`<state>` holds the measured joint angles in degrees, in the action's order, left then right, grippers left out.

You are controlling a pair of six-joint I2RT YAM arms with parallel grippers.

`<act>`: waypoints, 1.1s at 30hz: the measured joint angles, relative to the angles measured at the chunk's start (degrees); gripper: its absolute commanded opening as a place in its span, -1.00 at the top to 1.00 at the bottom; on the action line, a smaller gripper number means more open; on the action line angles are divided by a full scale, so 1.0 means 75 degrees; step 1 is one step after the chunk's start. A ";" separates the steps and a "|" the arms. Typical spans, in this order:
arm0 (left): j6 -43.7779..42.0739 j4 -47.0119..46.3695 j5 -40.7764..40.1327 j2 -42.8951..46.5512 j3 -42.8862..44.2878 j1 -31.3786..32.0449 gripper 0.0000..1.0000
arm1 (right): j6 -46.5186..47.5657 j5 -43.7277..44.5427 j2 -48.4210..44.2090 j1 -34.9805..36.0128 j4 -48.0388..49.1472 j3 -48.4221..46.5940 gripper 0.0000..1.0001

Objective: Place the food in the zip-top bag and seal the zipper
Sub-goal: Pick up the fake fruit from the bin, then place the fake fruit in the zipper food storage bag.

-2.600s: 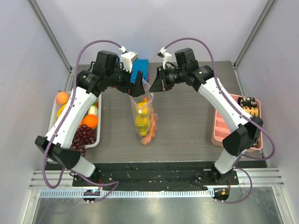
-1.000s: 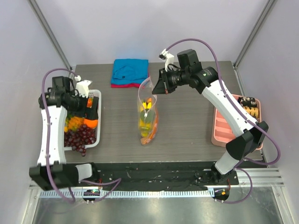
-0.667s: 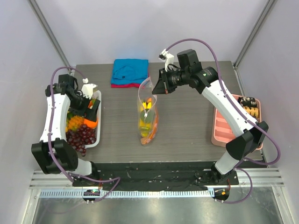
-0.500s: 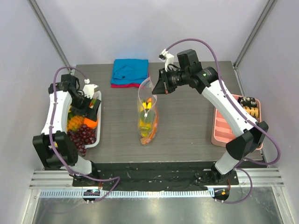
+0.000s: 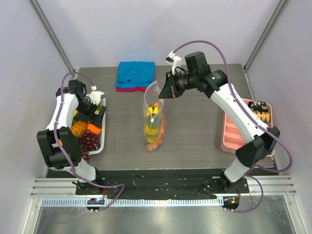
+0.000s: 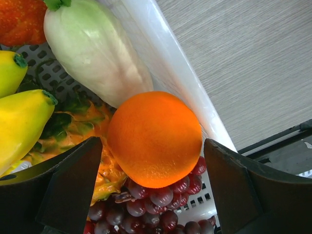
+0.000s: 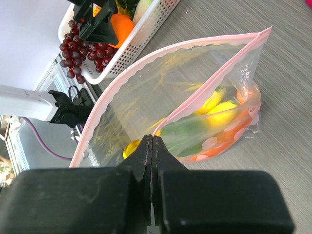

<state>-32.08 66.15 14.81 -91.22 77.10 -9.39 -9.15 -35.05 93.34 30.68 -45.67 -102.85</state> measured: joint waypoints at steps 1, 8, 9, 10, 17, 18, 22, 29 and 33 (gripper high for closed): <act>-0.0003 -0.0029 -0.0032 -0.0026 -0.0032 0.0000 -0.69 | 0.0000 0.0000 0.0000 0.0000 -0.0003 0.0000 0.99; -0.0012 -0.0079 -0.0090 -0.0070 -0.0178 0.0006 -0.19 | 0.0003 0.0000 0.0000 0.0000 -0.0003 0.0000 0.98; 0.0003 -0.0052 -0.0076 -0.0070 -0.0152 0.0006 -0.14 | 0.0003 0.0000 0.0000 0.0000 -0.0003 0.0000 0.99; 0.0003 0.0020 -0.0055 -0.0070 -0.0085 0.0006 -0.07 | 0.0003 0.0000 0.0000 0.0000 -0.0003 0.0000 0.98; 0.0221 0.0688 0.0268 0.0221 0.1859 0.0003 0.00 | 0.0003 -0.0003 0.0000 0.0000 -0.0003 0.0000 0.98; 0.0315 0.0851 0.0475 0.0323 0.2398 0.0017 0.00 | 0.0003 -0.0003 0.0000 0.0000 -0.0003 0.0000 0.98; 0.0965 0.0970 0.1134 0.0659 0.4103 0.0347 -0.02 | 0.0003 -0.0006 0.0000 0.0000 0.0006 0.0000 0.98; 0.2806 0.0029 0.1480 0.0988 0.5692 0.3212 -0.04 | 0.0000 0.0000 0.0000 0.0099 0.0047 0.0000 0.98; 0.3838 -0.0755 0.1582 0.0956 0.5572 0.4039 -0.04 | 0.0003 0.0003 0.0003 0.0195 0.0082 0.0000 0.98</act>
<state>-3.29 60.49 26.68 -84.05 118.89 20.91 -9.13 -35.03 93.36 32.14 -45.06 -102.85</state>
